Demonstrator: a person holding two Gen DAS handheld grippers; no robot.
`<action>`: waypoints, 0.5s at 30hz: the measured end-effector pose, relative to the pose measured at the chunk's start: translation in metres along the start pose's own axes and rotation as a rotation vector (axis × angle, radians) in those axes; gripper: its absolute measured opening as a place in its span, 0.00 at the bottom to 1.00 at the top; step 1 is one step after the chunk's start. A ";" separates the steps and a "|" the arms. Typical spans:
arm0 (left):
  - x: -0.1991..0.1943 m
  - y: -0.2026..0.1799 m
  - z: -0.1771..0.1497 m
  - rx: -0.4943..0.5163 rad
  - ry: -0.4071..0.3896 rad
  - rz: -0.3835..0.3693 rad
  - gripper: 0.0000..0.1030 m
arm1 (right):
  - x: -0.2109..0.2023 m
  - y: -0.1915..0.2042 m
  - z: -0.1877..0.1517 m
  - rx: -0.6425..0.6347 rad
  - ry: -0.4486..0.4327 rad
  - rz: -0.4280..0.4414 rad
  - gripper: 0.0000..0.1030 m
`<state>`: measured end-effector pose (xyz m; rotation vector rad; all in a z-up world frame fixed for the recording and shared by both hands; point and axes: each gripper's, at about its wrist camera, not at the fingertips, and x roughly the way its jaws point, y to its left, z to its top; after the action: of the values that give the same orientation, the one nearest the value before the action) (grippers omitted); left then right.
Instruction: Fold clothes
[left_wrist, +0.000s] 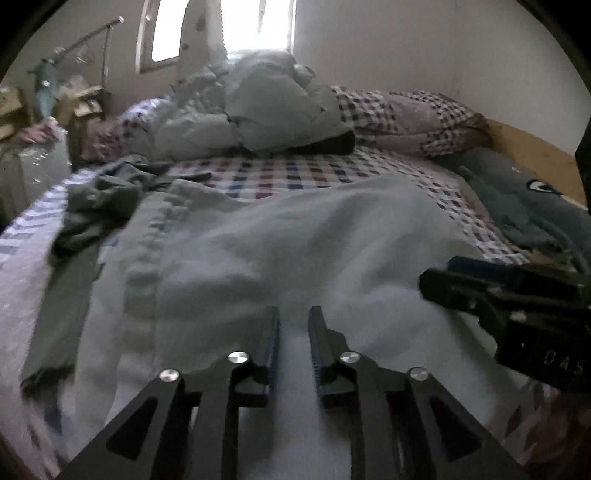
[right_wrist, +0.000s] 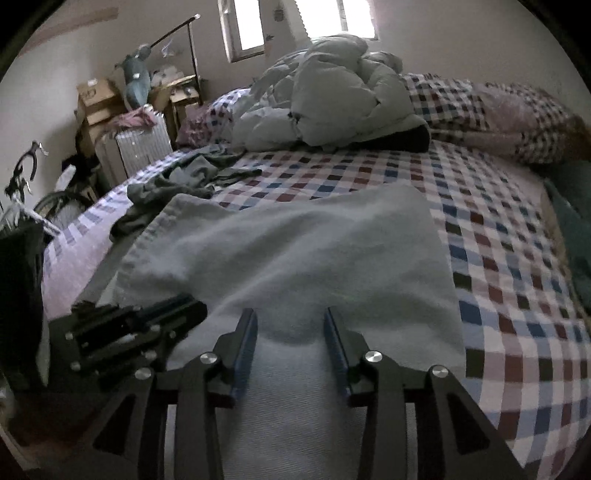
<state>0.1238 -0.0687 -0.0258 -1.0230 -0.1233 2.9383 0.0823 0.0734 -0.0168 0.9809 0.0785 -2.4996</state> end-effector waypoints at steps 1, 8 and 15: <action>-0.005 -0.001 -0.004 -0.008 -0.005 0.012 0.25 | -0.004 0.002 -0.004 -0.011 -0.008 -0.018 0.40; -0.038 0.004 -0.032 -0.075 0.004 0.031 0.37 | -0.030 0.016 -0.034 -0.081 -0.028 -0.099 0.53; -0.070 0.016 -0.049 -0.070 0.029 -0.025 0.39 | -0.055 0.016 -0.053 -0.090 0.010 -0.067 0.54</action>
<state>0.2090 -0.0852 -0.0223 -1.0651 -0.2373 2.9148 0.1581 0.0914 -0.0188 0.9689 0.2289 -2.5281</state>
